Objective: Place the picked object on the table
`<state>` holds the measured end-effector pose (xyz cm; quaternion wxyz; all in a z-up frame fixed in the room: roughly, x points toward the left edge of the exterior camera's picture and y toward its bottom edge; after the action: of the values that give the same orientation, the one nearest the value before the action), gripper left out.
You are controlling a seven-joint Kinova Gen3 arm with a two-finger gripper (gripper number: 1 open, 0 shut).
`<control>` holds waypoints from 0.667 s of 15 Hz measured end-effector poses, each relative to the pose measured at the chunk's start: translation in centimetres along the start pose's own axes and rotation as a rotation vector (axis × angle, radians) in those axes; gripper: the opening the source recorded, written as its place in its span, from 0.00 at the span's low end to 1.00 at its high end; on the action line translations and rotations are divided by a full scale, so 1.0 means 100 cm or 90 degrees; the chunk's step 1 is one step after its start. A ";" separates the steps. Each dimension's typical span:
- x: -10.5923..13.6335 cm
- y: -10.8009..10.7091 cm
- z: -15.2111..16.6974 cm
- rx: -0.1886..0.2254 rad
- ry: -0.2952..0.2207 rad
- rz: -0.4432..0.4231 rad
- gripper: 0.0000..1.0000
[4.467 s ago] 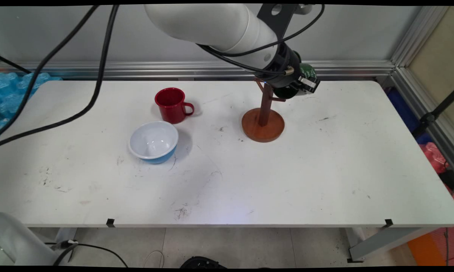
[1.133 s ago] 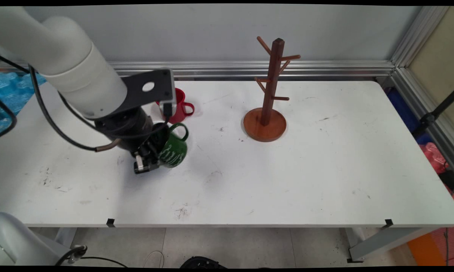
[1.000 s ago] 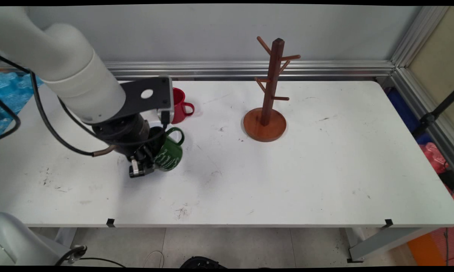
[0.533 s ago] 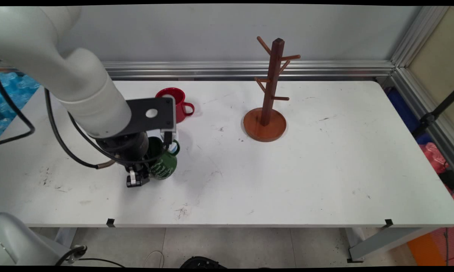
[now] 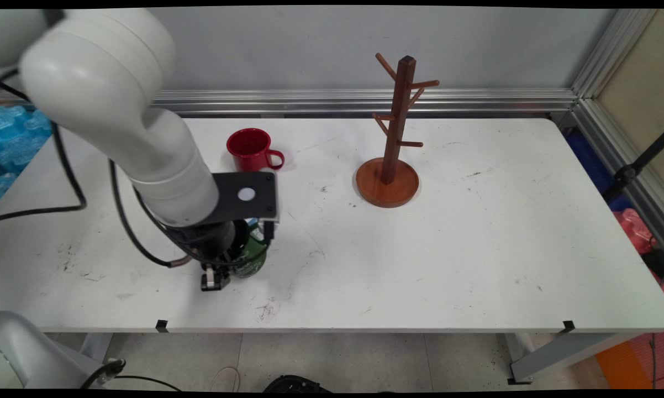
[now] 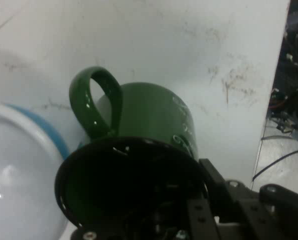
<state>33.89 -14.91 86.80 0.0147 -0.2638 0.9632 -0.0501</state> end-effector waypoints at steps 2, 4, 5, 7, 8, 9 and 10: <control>0.010 0.002 0.007 0.001 -0.003 0.004 0.00; 0.021 0.003 0.014 0.002 -0.005 0.006 0.00; 0.025 0.003 0.016 0.003 -0.006 0.008 0.00; 0.034 0.003 0.021 0.006 -0.012 0.010 0.00; 0.037 0.002 0.022 0.008 -0.015 0.012 0.00; 0.041 0.002 0.024 0.010 -0.018 0.014 0.00; 0.045 0.002 0.026 0.011 -0.022 0.015 0.00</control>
<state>30.07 -17.26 84.16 0.0339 -0.2530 0.9654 -0.0538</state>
